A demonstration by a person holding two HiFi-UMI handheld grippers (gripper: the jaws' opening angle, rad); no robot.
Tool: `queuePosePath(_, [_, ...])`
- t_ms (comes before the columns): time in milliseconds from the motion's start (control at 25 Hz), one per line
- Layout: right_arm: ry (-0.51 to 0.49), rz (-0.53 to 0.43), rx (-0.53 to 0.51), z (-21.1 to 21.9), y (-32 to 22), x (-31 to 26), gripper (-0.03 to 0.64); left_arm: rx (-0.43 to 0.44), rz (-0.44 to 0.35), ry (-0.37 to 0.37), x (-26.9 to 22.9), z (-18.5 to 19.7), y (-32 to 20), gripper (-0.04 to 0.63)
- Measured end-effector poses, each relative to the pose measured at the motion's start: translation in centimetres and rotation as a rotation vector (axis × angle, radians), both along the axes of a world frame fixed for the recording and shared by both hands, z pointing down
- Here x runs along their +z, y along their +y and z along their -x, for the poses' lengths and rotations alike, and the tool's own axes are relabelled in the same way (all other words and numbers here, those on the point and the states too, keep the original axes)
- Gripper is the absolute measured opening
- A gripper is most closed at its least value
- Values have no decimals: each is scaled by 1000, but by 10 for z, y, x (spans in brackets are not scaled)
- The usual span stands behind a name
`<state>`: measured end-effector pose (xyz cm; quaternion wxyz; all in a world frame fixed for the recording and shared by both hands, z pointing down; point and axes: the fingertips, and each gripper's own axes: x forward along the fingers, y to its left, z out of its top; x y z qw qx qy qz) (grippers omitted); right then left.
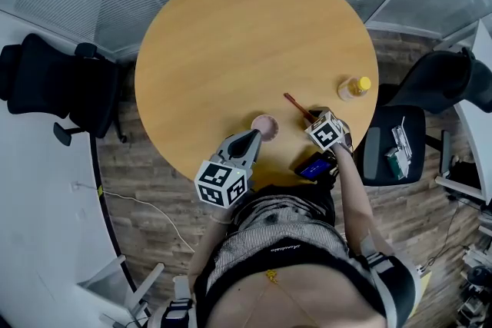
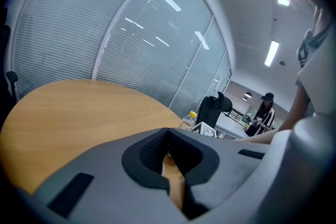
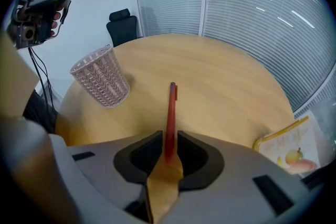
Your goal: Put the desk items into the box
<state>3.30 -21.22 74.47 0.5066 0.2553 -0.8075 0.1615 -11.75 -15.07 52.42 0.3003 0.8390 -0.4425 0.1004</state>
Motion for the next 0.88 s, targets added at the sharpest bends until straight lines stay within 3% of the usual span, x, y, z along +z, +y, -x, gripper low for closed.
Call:
queuePosePath(520, [-65, 54, 67, -3, -2, 4, 94, 12, 10, 3, 4, -6, 1, 18])
queuePosePath(880, [-123, 3, 138, -5, -2, 2, 89, 23, 16, 10, 6, -12, 8, 18])
